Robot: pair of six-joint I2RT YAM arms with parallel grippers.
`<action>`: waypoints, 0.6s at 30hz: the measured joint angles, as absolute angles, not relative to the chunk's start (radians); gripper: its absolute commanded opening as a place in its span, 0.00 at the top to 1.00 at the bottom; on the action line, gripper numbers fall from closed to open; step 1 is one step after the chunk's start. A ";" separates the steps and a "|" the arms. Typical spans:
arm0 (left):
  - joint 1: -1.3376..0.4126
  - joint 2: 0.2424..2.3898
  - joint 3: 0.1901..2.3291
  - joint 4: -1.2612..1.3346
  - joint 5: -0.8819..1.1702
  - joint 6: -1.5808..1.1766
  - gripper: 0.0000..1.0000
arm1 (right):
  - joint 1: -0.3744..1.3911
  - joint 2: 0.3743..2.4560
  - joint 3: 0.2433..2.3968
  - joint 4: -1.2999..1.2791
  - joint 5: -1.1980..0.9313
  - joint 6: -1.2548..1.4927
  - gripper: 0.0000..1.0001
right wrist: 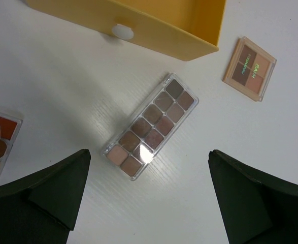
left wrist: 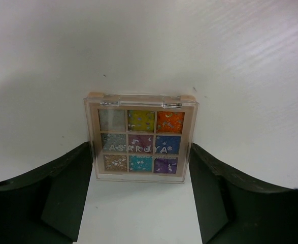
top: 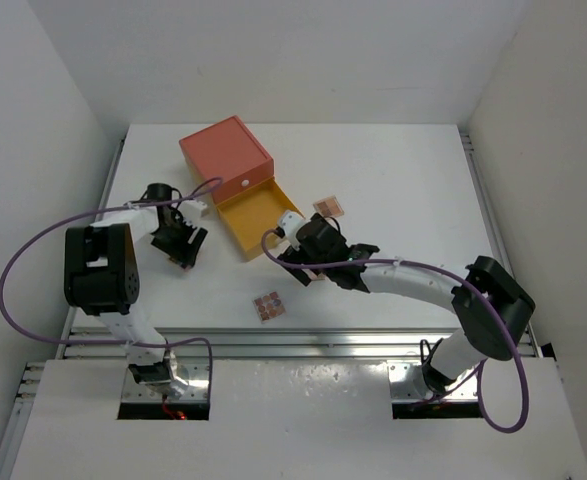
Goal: Organize the makeup
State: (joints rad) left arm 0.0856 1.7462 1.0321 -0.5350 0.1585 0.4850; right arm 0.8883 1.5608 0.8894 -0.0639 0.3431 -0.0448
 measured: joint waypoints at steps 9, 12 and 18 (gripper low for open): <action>0.078 1.629 1.207 -0.828 0.320 0.587 0.56 | 0.792 1.560 0.908 -0.119 0.370 0.086 0.00; 0.038 1.525 1.230 -0.904 0.365 0.646 0.57 | 0.760 1.560 0.917 -0.139 0.392 0.128 0.00; -0.176 1.482 1.275 -0.926 0.377 0.559 0.57 | 0.709 1.560 0.917 -0.155 0.394 0.205 0.00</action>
State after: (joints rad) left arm -0.1761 1.4818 1.2755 -0.9264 0.3771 0.5587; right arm 0.7090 1.5604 0.9173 -0.1551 0.3939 0.2050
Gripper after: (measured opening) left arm 0.752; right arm 0.996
